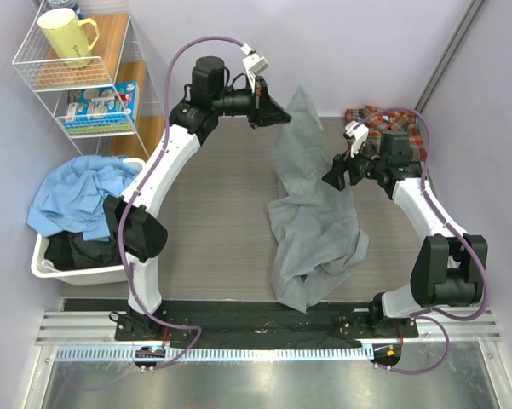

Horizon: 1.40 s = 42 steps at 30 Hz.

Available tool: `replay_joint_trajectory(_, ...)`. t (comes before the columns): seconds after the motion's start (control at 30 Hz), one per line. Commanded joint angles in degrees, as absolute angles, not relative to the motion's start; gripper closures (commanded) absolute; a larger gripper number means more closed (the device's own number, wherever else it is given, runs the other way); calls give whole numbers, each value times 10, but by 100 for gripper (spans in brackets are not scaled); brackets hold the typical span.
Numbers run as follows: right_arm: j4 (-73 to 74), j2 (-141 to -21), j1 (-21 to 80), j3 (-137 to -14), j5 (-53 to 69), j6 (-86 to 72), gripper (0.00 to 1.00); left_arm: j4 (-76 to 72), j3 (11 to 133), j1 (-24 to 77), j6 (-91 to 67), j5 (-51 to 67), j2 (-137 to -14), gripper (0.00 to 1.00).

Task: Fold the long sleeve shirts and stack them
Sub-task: Flatten the shirt out

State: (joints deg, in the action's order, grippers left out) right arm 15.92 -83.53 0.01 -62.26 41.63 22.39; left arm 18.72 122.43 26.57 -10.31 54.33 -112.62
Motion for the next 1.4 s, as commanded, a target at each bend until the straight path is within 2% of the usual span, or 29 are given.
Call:
replay_joint_trajectory(0.0, 55, -828, 21, -625, 403, 197, 27, 155, 1221, 265, -113, 563, -1093, 100)
replay_joint_trajectory(0.17, 94, -871, 22, -642, 405, 208, 37, 140, 1225, 265, -123, 561, -1078, 100)
replay_joint_trajectory(0.27, 65, -872, 21, -630, 409, 179, 62, 138, 1224, 266, -134, 575, -1073, 100)
replay_joint_trajectory(0.3, 56, -874, 21, -630, 402, 170, 79, 138, 1222, 267, -136, 580, -1071, 100)
replay_joint_trajectory(0.37, 57, -878, 17, -648, 379, 142, 99, 138, 1202, 272, -134, 591, -1057, 100)
replay_joint_trajectory(0.5, 118, -867, -37, -693, 395, 97, 99, 143, 1136, 287, -119, 626, -1012, 100)
replay_joint_trajectory(0.57, 144, -854, -74, -697, 429, 90, 99, 155, 1097, 340, -116, 645, -985, 100)
replay_joint_trajectory(0.63, 179, -826, -90, -686, 445, 101, 99, 306, 1063, 404, 35, 629, -970, 100)
replay_joint_trajectory(0.67, 191, -814, -95, -679, 455, 122, 99, 385, 1059, 481, 119, 610, -966, 96)
replay_joint_trajectory(0.7, 210, -800, -103, -665, 459, 131, 99, 494, 1060, 515, 223, 570, -967, 79)
replay_joint_trajectory(0.77, 223, -761, -111, -649, 463, 152, 99, 545, 1054, 549, 258, 549, -973, 67)
replay_joint_trajectory(0.8, 229, -749, -124, -638, 465, 166, 99, 545, 1047, 542, 251, 540, -975, 61)
replay_joint_trajectory(0.9, 243, -713, -153, -640, 497, 178, 99, 496, 992, 450, 239, 526, -973, 56)
replay_joint_trajectory(1.03, 267, -677, -160, -673, 533, 191, 99, 319, 926, 303, 135, 536, -999, 48)
replay_joint_trajectory(1.07, 272, -665, -160, -682, 539, 193, 99, 309, 926, 294, 142, 525, -1009, 41)
replay_joint_trajectory(1.17, 310, -650, -160, -715, 529, 223, 99, 299, 944, 287, 254, 497, -1046, 38)
replay_joint_trajectory(1.23, 361, -639, -160, -736, 498, 266, 99, 285, 965, 287, 300, 485, -1094, 31)
replay_joint_trajectory(1.37, 418, -614, -161, -736, 419, 305, 99, 285, 1110, 301, 365, 434, -1215, 28)
